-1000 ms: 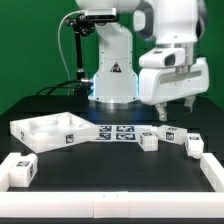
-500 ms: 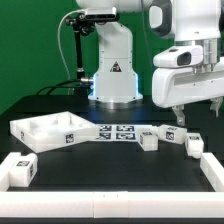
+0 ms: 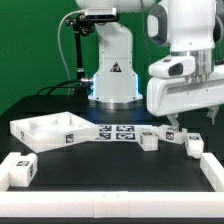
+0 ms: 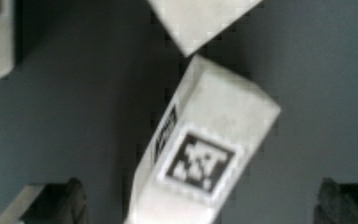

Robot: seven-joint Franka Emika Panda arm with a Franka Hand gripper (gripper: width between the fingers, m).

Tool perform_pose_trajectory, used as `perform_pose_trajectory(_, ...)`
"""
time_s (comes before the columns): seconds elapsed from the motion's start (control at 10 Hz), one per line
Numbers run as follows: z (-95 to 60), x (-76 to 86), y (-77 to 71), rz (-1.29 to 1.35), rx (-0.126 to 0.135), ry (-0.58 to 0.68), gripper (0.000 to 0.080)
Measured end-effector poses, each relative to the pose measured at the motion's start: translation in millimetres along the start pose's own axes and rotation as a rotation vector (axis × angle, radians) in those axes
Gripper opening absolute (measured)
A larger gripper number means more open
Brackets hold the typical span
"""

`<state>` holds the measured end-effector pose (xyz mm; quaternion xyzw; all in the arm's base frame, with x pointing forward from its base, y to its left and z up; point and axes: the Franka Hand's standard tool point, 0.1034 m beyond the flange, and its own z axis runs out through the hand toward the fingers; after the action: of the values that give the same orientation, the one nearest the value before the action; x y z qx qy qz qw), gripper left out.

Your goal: Assemble one leg

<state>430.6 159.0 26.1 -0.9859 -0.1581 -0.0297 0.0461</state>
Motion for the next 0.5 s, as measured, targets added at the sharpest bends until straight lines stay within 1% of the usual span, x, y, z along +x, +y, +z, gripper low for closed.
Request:
perform_pose_trajectory(0.1, 10.6, 1.5, -2.7, 0.007, 0.006, 0.003, 0.0649)
perform_pose_trajectory(0.2, 16.8, 4.5, -2.5, 0.014, 0.009, 0.007, 0.0649)
perform_pose_trajectory(0.3, 18.8, 5.9, -5.9, 0.006, 0.009, 0.017, 0.0649)
perform_pose_trajectory(0.4, 18.5, 5.9, -5.6, 0.005, 0.009, 0.017, 0.0649)
perform_pose_trajectory(0.5, 18.7, 5.7, -5.4, 0.006, 0.009, 0.016, 0.0555)
